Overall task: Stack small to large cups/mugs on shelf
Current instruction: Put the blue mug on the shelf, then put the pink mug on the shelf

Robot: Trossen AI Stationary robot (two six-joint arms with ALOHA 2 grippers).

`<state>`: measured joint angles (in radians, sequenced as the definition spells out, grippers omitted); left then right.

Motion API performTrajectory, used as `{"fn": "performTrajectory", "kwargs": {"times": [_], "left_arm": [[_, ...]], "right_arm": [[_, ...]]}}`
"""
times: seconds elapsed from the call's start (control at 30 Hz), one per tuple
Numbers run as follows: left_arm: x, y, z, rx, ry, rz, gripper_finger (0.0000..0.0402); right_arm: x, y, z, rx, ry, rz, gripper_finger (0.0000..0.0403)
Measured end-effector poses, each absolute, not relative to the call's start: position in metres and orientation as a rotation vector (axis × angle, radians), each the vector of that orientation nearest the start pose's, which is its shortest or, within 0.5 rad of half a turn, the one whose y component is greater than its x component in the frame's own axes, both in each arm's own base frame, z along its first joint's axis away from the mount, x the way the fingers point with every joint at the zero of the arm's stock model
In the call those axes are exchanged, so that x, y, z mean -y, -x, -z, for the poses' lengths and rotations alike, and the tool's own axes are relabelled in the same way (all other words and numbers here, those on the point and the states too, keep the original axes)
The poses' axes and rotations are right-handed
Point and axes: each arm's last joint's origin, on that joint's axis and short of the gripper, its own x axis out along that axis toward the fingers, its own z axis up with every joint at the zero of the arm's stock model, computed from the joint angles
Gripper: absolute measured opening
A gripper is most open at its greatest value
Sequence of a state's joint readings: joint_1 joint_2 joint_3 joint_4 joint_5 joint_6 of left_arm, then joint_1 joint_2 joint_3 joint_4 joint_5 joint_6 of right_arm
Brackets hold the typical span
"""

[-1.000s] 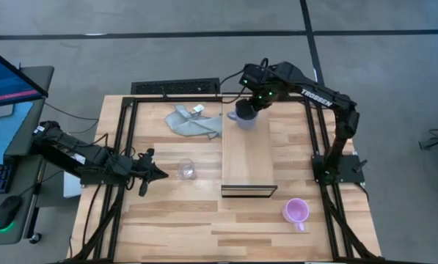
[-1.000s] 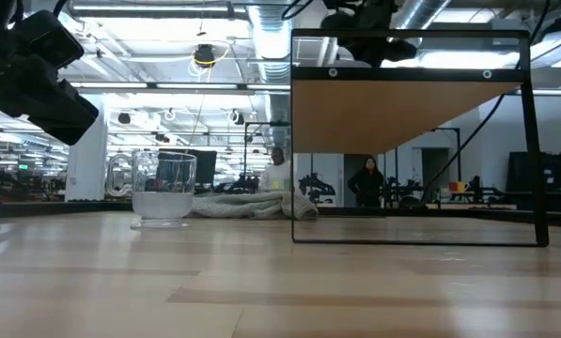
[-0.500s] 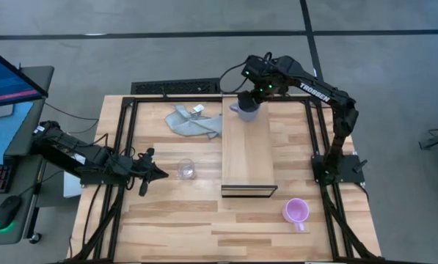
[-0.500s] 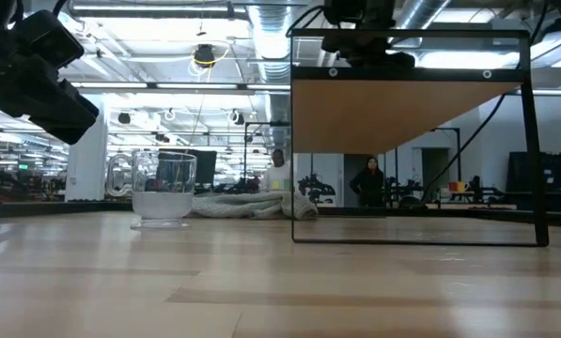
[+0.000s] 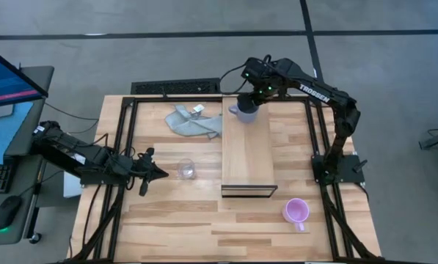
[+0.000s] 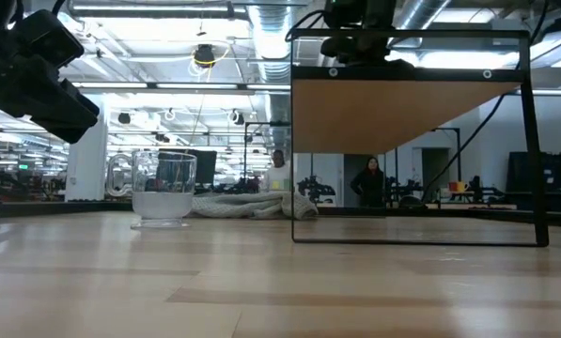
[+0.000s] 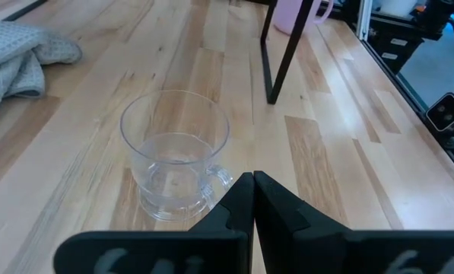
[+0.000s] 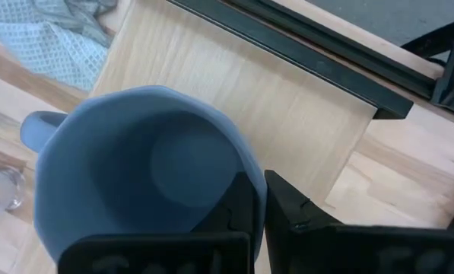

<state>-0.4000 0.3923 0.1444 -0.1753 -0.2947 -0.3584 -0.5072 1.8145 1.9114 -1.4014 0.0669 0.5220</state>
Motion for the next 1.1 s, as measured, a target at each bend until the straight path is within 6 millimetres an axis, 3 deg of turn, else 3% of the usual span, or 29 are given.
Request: {"fn": "performTrajectory", "kwargs": {"times": [0.27, 0.73, 0.93, 1.1], "left_arm": [[0.037, -0.109, -0.163, -0.411, 0.209, 0.031, 0.0], [0.037, -0.109, -0.163, -0.41, 0.193, 0.034, 0.0], [0.037, -0.109, -0.163, -0.41, 0.191, 0.035, 0.0], [0.037, -0.109, -0.163, -0.41, 0.191, 0.035, 0.0]], "right_arm": [[0.171, -0.306, -0.342, -1.195, -0.701, 0.795, 0.0089], [0.165, -0.307, -0.346, -1.187, -0.689, 0.772, 0.019], [0.166, -0.307, -0.363, -1.126, -0.675, 0.761, 0.0226], [0.164, -0.303, -0.383, -1.076, -0.662, 0.752, 0.0232]]}}
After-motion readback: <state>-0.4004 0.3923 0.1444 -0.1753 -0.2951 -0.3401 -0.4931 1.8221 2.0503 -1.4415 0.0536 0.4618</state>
